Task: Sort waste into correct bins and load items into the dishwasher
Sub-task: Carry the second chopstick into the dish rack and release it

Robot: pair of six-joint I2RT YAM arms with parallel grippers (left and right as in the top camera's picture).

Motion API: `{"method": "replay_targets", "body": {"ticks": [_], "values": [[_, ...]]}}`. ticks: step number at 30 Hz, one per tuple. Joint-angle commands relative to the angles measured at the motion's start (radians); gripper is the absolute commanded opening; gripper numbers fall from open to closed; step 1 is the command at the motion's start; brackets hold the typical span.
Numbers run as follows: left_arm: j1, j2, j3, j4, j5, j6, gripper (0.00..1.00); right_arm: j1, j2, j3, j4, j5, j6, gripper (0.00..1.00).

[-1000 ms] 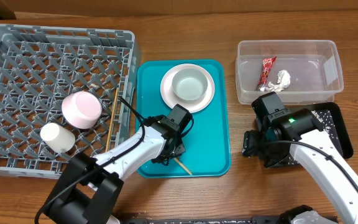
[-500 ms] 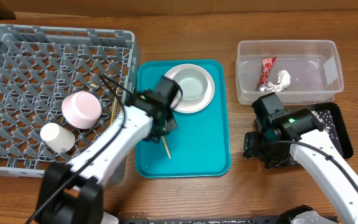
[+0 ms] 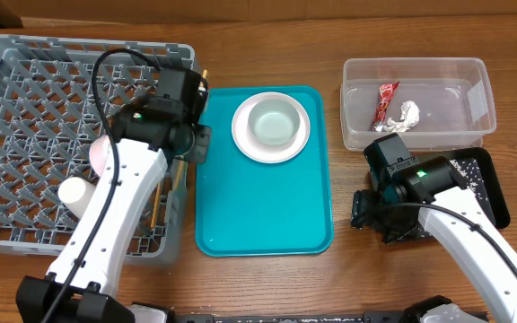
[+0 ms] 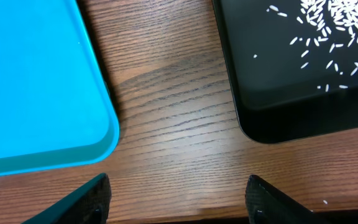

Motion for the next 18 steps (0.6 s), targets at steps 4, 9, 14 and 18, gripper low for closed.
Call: {"method": "replay_targets", "body": {"ticks": [4, 9, 14, 18], "values": [[0.090, 0.029, -0.019, 0.021, -0.012, 0.120, 0.04, -0.003, 0.001, 0.008, 0.004, 0.000, -0.006, 0.71], [0.137, 0.096, -0.019, 0.024, -0.007, 0.118, 0.04, -0.003, 0.001, 0.008, 0.004, 0.000, -0.006, 0.71], [0.143, 0.134, -0.019, 0.017, -0.009, 0.097, 0.34, -0.003, 0.001, 0.008, 0.004, 0.000, -0.006, 0.71], [0.141, 0.132, -0.003, 0.004, -0.004, 0.055, 0.49, -0.003, 0.001, 0.008, 0.004, 0.000, -0.006, 0.71]]}}
